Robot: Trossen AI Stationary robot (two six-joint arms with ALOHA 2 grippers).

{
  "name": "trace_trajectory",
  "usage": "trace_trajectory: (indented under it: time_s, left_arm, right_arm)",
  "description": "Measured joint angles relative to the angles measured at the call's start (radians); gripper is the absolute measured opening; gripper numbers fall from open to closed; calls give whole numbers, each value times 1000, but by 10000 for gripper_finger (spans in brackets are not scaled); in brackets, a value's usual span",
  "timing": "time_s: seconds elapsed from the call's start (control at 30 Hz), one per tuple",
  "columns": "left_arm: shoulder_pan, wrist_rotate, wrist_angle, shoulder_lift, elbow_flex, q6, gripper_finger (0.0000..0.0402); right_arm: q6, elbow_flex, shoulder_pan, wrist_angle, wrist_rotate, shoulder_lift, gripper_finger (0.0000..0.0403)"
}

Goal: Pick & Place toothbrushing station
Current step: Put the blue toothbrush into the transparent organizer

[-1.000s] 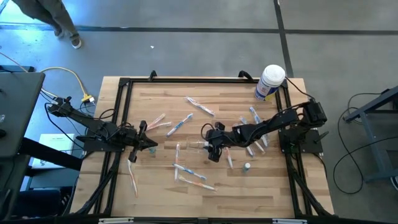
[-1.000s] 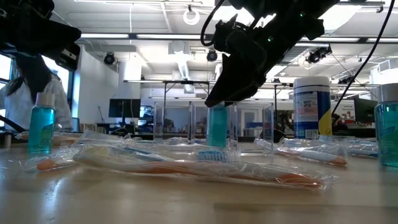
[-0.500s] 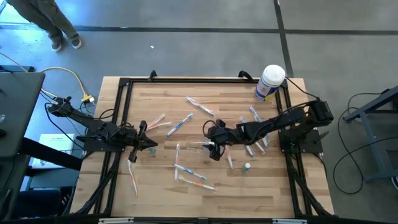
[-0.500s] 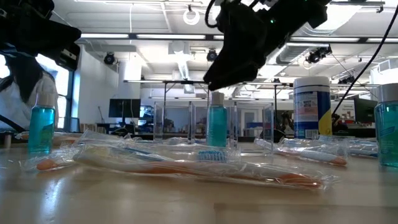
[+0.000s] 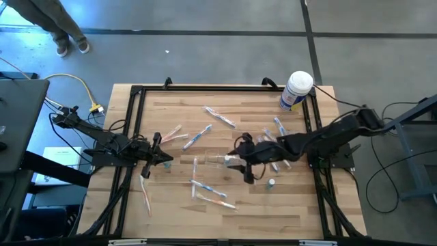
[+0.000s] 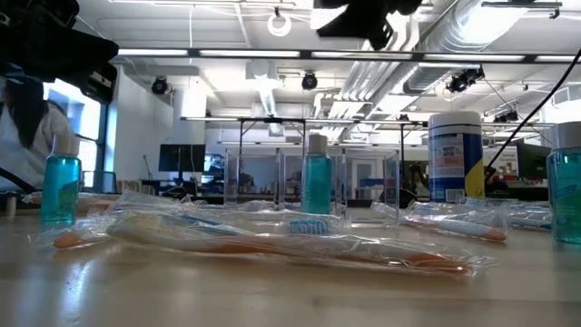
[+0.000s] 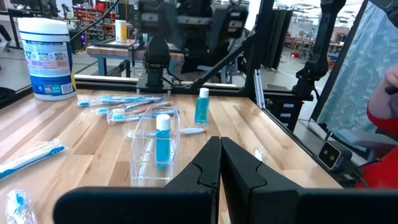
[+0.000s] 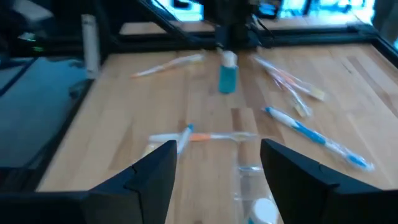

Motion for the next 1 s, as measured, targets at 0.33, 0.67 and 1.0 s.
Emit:
trace_trajectory:
  time_s: [0.33,0.67,1.0]
  left_arm:
    - [0,0,0,0,0,1,3]
    - [0,0,31,0,0,-21,3]
    - [0,0,42,0,0,-24,3]
  right_arm:
    - [4,0,55,-131,4,-97,225]
    - [115,0,61,-281,6,-156,225]
    - [201,0,58,-440,17,-165,225]
